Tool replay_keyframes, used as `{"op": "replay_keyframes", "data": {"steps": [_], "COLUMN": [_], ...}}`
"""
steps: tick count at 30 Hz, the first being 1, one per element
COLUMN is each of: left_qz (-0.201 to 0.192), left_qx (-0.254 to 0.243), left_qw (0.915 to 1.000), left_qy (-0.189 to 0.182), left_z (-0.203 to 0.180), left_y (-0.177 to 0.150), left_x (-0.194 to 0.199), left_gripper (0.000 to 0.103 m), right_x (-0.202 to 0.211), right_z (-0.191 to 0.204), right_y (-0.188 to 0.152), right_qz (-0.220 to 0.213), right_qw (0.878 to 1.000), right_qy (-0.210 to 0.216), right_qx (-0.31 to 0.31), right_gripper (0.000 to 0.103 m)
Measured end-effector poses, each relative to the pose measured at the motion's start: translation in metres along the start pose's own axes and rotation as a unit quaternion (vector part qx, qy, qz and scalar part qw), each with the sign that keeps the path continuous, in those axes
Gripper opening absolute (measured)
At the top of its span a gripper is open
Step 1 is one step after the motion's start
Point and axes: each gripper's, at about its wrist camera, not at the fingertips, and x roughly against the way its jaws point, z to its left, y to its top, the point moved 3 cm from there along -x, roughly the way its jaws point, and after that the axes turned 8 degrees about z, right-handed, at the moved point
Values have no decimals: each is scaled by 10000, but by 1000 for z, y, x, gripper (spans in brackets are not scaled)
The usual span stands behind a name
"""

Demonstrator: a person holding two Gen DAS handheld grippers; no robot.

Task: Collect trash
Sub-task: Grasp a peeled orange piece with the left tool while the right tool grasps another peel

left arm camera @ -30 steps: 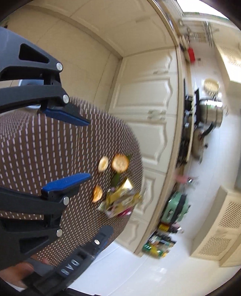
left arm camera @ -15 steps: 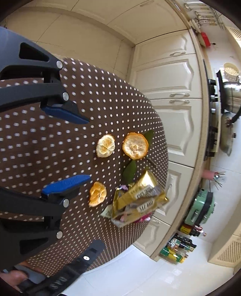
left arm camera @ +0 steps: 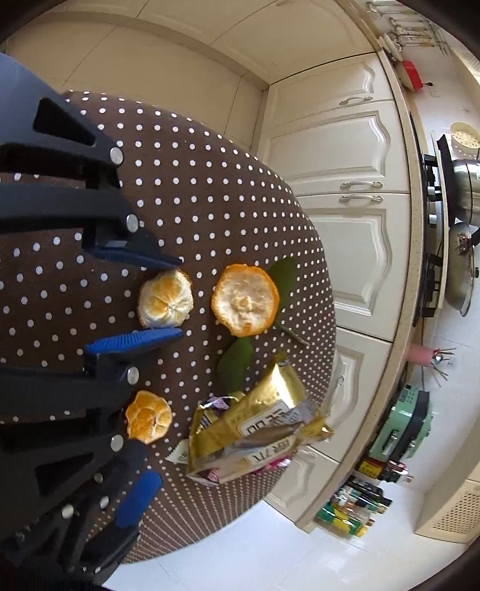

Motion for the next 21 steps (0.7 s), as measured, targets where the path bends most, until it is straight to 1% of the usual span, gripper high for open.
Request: {"op": "replay_keyframes", "data": {"steps": [6, 9, 11, 12, 13, 17, 19, 21], "left_qz": [-583, -687, -741, -761, -785, -947, -959, -989], "left_qx": [36, 87, 126, 133, 141, 279, 290, 352], "left_qw": [9982, 9973, 9969, 9967, 9965, 9947, 9946, 9943], "left_qy": [-151, -224, -227, -237, -240, -271, -285, -181], "left_z": [14, 24, 30, 33, 36, 50, 57, 69], "left_y": [-7, -12, -15, -18, -20, -31, -37, -46], "left_x": [32, 41, 46, 48, 50, 63, 68, 73], "left_gripper": [31, 31, 31, 31, 31, 31, 31, 31], "right_x": [-12, -25, -29, -30, -30, -24, -13, -5], "right_z": [26, 40, 46, 47, 46, 45, 49, 62], "right_y": [6, 7, 8, 8, 7, 5, 2, 3], "right_qz": [195, 372, 360, 350, 342, 228, 50, -81], "right_qw": [9989, 9965, 9949, 9946, 9943, 9950, 9963, 9967], "right_qy": [-13, -198, -370, -421, -478, -557, -483, -325], "right_qx": [432, 717, 869, 886, 884, 798, 714, 734], "right_gripper": [55, 55, 54, 43, 37, 36, 36, 36]}}
